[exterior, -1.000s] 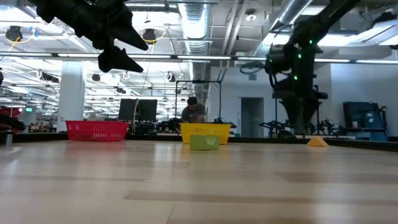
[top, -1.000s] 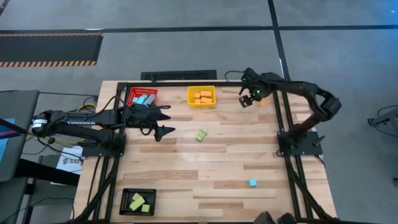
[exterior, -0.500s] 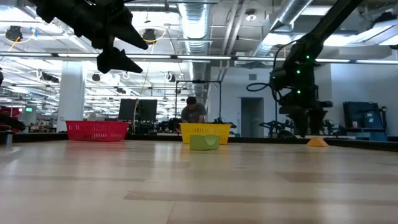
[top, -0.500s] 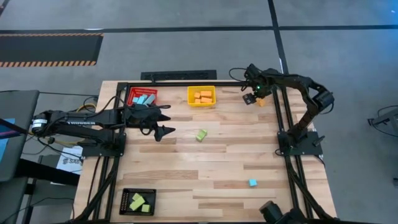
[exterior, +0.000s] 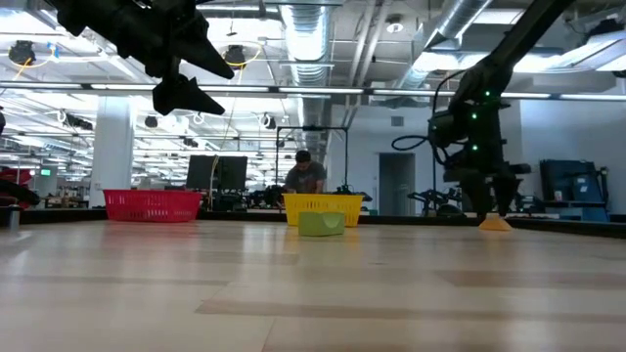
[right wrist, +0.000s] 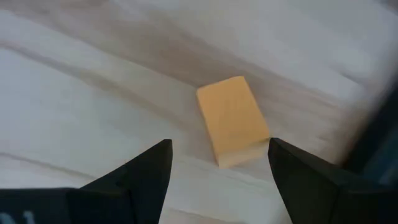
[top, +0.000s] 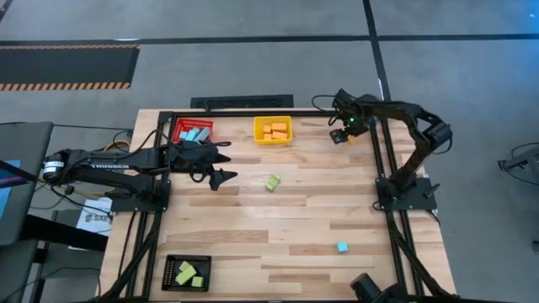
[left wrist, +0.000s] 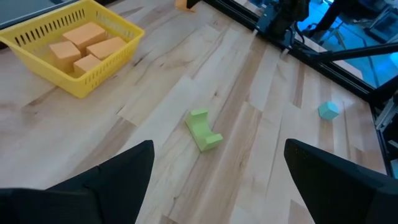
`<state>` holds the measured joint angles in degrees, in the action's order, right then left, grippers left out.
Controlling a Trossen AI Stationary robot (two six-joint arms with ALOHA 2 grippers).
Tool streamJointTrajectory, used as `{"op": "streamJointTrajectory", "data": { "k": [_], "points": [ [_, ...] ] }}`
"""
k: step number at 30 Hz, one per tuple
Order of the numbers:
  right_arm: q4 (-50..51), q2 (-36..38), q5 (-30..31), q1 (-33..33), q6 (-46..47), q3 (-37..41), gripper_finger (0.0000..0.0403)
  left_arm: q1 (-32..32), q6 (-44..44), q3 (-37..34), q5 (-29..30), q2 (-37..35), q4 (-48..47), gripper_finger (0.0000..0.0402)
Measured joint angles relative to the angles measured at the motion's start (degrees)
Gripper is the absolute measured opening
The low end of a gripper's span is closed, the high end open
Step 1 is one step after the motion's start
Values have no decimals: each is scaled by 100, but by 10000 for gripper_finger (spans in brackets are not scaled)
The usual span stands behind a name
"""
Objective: Sort & place blocks by color
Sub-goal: Put the wooden yellow block into the yellow bin
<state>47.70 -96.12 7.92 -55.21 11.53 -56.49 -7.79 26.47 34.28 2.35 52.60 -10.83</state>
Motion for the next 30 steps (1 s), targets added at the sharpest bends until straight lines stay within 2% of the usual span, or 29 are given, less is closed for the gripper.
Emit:
{"op": "streamJointTrajectory", "data": {
  "k": [5,16,20,25,30],
  "points": [
    [-230,-387,-586,145,200,-1,284,0,-10,0,2,0,2,348],
    [-385,-653,-489,1040,287,-134,274,0,-27,0,4,1,0,348],
    [-333,-663,-590,1161,274,-168,228,0,-27,0,4,1,-2,348],
    [-416,-619,-693,1309,65,-216,112,0,-27,2,4,1,2,348],
    [-466,-648,-991,1569,-66,-670,110,0,-25,2,4,0,-2,348]
  ]
}}
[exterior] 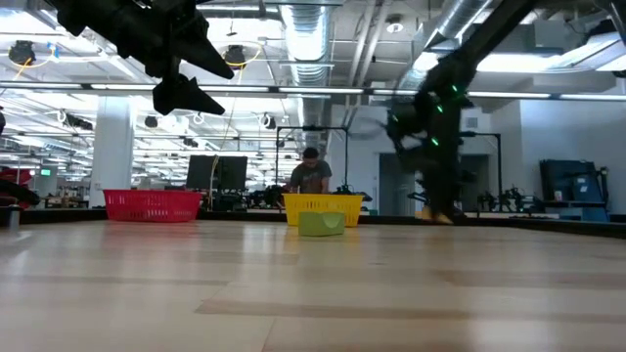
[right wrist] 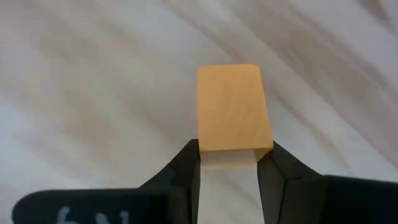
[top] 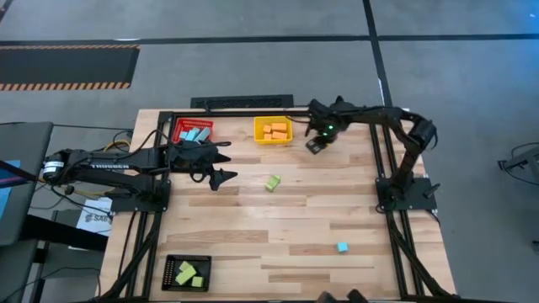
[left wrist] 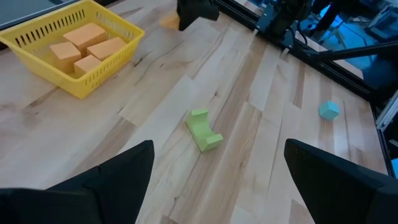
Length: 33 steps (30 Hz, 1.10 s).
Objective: Sort & place blocks by color
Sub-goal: Put the wooden yellow block into the yellow bin
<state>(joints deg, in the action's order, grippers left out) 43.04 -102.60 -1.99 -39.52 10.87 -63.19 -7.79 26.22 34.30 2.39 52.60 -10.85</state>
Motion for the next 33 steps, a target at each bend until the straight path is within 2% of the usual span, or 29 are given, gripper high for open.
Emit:
{"op": "streamJointTrajectory", "data": {
  "k": [2,7,10,14,19,25,27,29,33],
  "points": [
    [65,87,-126,218,-21,-290,110,0,36,0,-2,2,2,348],
    [-17,280,435,747,225,-1208,110,0,43,0,-2,0,-4,348],
    [-512,273,222,894,351,-1619,110,0,6,0,0,0,0,348],
    [-893,-203,138,1077,653,-2000,110,0,-9,0,-1,0,8,348],
    [-990,-1193,-460,1124,873,-2653,110,-2,-18,0,0,0,-1,348],
    [-788,-2089,-463,1284,1206,-3686,115,0,-24,2,-6,0,-51,348],
    [-610,-2266,-453,1290,1303,-3974,151,-1,-24,2,-40,1,-51,348],
    [-461,-2436,-455,1276,1321,-4255,205,7,-24,2,-51,1,-61,348],
    [-174,-2401,-311,1270,1330,-4575,293,9,-27,2,-78,2,-92,348]
  ]
}}
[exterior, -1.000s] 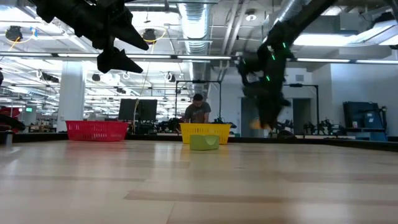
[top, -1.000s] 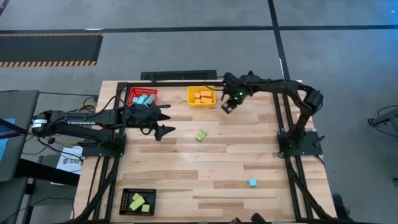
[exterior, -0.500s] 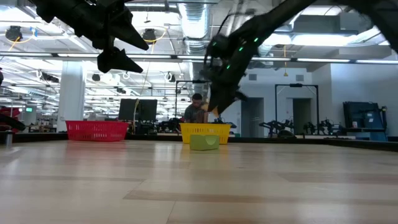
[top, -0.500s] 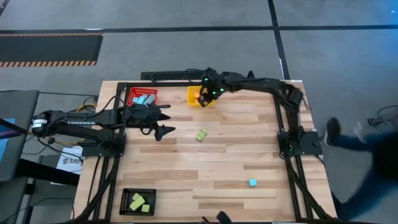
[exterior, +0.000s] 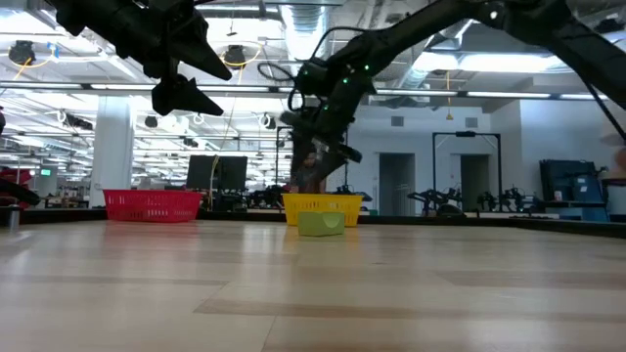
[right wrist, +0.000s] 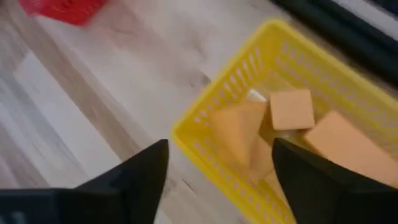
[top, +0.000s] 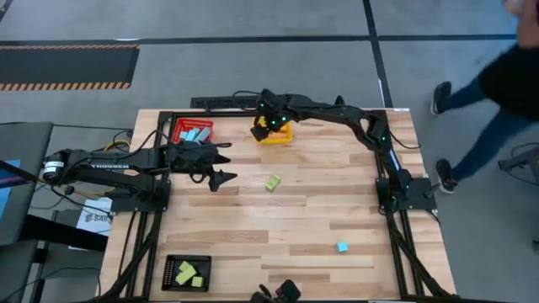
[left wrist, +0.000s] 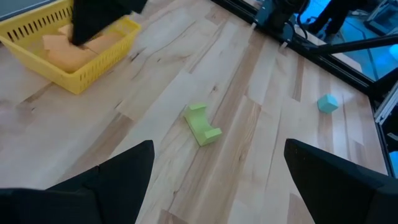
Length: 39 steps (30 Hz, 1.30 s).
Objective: Sort & place blocks by color
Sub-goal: Put the wooden yellow block into the yellow bin, then put the wooden green block into the black bin
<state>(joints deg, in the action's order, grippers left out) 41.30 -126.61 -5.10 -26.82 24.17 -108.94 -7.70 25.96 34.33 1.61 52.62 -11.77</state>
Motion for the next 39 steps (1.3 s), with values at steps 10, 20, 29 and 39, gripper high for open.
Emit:
{"op": "streamJointTrajectory", "data": {
  "k": [10,20,29,39],
  "points": [
    [2375,1028,-202,270,-736,-137,339,6,-127,0,-26,8,-92,348],
    [3544,3362,512,2340,549,1796,312,562,427,364,652,1655,340,348],
    [2661,4824,520,3558,2672,3606,312,846,1704,1830,1912,3939,-10,348],
    [2714,5102,484,3800,2674,3986,312,933,1652,3395,2125,5754,-609,348]
  ]
}}
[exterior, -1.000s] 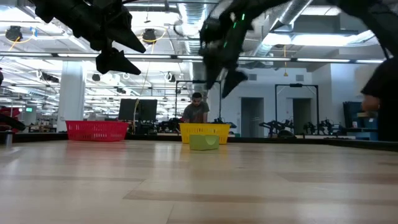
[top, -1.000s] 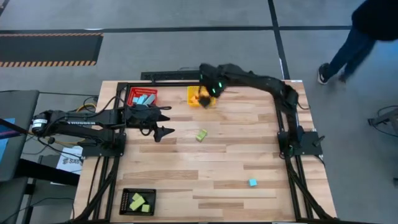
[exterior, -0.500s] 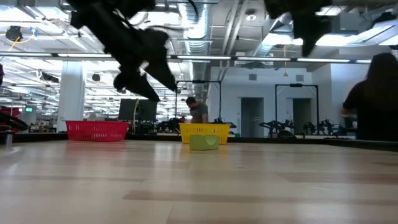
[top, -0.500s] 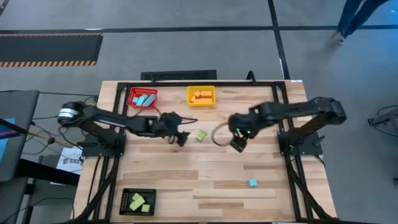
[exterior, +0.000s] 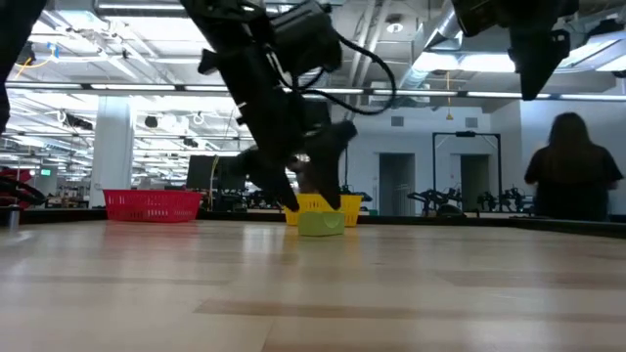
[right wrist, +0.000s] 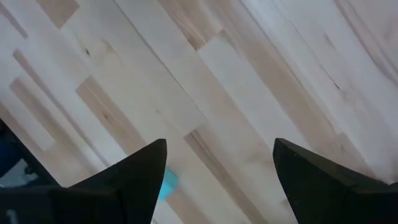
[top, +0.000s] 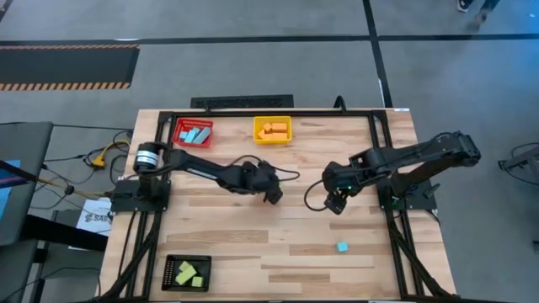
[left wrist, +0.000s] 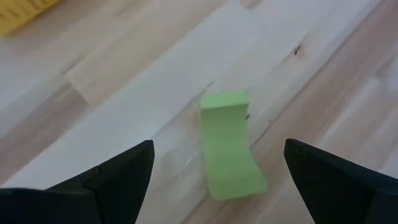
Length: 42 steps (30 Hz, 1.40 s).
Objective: Sort & place blocks by color
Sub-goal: Put the wooden green block into the black bin
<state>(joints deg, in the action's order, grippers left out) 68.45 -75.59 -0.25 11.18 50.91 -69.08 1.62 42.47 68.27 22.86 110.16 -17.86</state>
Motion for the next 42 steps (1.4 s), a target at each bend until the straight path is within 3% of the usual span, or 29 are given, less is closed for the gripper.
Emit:
{"op": "streamJointTrajectory", "data": {
  "k": [6,13,18,23,25,32,37,42],
  "points": [
    [7,-4,-31,-7,-325,0,312,89,174,186,-61,563,-101,348],
    [24,-9,-41,-85,-549,0,312,463,491,208,413,762,-118,331],
    [26,-9,-24,-202,-598,0,312,645,560,208,292,767,-175,229],
    [4,-9,-19,-278,-639,0,312,650,8,205,-214,656,-332,64],
    [4,-9,-19,-303,-639,0,312,654,-164,185,-406,464,-537,18],
    [2,-9,-4,-196,-644,-2,312,1027,-629,170,-710,-1241,-2115,3],
    [-230,-74,76,-144,-825,-4,312,1593,-771,164,-1066,-2377,-2643,0],
    [-1752,-360,715,-281,-916,0,312,2081,-349,157,-396,-2999,-3370,2]
  ]
}}
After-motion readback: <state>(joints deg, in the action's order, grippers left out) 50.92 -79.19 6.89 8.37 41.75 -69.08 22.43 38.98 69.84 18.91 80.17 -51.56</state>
